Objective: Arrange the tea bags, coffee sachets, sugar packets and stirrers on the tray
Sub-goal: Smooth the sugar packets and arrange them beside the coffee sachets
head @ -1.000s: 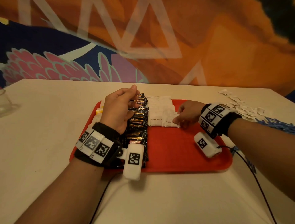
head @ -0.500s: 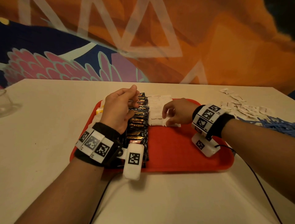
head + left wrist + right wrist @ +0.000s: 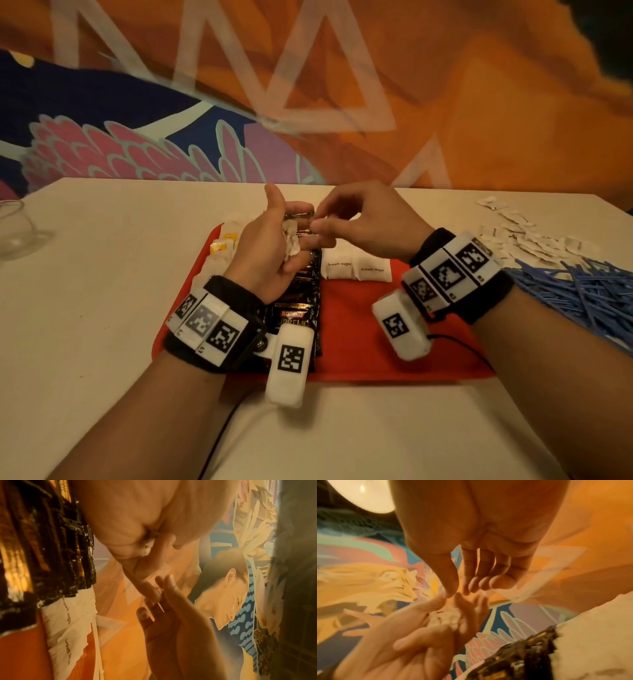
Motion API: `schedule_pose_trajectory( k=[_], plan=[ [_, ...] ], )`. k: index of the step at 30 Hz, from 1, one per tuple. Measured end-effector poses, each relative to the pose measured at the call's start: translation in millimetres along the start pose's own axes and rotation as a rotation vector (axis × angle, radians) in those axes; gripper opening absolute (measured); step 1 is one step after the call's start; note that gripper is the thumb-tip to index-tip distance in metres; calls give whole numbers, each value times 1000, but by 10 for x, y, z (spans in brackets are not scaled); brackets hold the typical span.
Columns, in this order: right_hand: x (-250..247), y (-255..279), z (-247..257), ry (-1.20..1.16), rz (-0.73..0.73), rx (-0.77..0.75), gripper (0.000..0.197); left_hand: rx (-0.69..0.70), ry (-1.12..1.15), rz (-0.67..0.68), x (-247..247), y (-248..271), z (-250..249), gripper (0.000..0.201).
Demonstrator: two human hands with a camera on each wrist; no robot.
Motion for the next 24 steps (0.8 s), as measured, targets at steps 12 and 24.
schedule_pose_trajectory(
  k=[12,24],
  plan=[
    [217,-9,-9,-390,34,73,10,-10,-97,160,102,46,-2,65],
    [57,-48,-111,-480,-31,123,27,159,-123,-1,-89,-77,-55,15]
  ],
)
Point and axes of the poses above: each hand's wrist, its own y-axis away from the middle knuckle, its own x-axis out of the palm, z = x × y, the point moved 6 cm from there along -y, towards the middle knuckle, and after that the axes turned 8 degrees about y, right-handed, at the moved point
